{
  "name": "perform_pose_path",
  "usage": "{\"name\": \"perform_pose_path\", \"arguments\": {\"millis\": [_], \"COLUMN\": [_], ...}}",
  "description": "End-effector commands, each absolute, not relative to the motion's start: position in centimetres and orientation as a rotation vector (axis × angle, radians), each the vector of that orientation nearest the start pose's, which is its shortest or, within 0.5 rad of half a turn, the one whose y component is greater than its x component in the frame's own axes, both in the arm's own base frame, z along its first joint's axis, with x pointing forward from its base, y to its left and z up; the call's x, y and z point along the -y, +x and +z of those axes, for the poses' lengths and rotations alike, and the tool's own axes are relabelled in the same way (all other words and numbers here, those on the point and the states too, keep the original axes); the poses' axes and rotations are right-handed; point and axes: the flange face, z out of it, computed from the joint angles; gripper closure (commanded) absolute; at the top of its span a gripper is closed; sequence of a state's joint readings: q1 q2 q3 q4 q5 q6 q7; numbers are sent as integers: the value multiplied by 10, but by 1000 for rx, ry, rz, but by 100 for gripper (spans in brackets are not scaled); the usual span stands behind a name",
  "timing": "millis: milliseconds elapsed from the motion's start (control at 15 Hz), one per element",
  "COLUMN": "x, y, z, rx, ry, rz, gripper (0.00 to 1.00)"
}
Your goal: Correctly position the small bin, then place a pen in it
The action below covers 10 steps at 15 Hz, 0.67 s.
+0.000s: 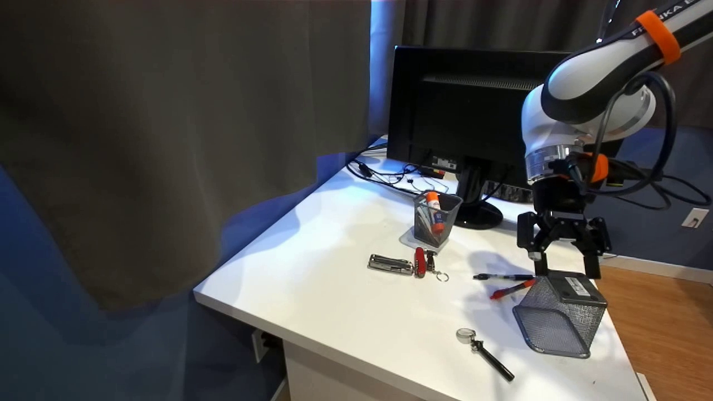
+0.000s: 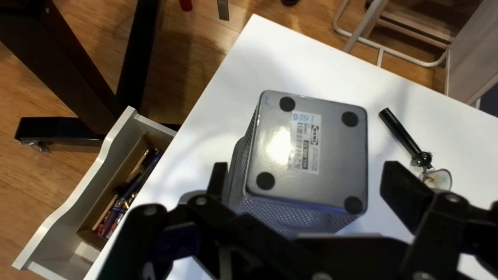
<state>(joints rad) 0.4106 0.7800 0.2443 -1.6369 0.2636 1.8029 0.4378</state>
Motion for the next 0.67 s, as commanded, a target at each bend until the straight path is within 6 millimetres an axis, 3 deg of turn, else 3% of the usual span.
{"name": "perform_pose_path", "arguments": {"millis": [0, 400, 533, 600], "x": [-386, -391, -390, -389], "y": [485, 488, 489, 489], "z": [138, 127, 126, 126], "rx": [127, 119, 106, 73], "ry": [-2868, -2849, -2845, -2851], "rz": [1185, 1193, 1197, 1196], "gripper": [1, 0, 28, 34]}}
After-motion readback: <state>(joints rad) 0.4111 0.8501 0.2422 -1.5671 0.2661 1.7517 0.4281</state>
